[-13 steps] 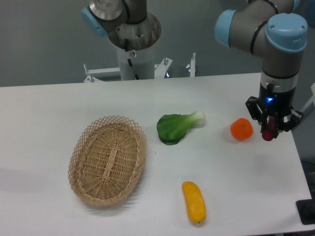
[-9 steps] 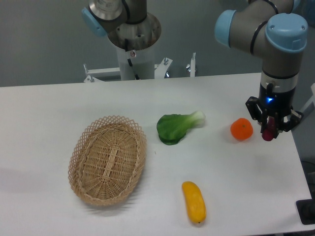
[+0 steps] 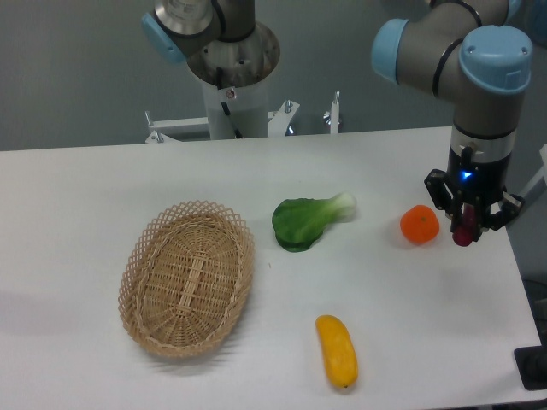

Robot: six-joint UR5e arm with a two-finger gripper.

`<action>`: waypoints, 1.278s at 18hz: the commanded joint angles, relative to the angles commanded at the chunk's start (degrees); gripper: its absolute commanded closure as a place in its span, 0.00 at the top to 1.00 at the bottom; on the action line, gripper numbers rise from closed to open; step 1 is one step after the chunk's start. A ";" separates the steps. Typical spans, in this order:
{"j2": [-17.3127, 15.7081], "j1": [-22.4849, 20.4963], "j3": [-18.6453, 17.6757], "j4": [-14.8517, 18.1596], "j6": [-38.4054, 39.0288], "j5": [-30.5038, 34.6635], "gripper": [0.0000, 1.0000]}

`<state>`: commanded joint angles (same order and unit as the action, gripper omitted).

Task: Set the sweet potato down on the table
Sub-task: 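Move the held sweet potato toward the yellow squash and lower it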

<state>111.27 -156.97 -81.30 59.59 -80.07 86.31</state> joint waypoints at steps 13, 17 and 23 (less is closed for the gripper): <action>5.53 6.85 -2.63 -7.72 18.61 0.53 0.26; 8.17 8.52 -3.96 -10.81 25.74 0.53 0.26; 11.60 11.07 -4.92 -13.88 30.32 0.79 0.27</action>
<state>122.87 -145.90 -86.22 45.71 -49.75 87.10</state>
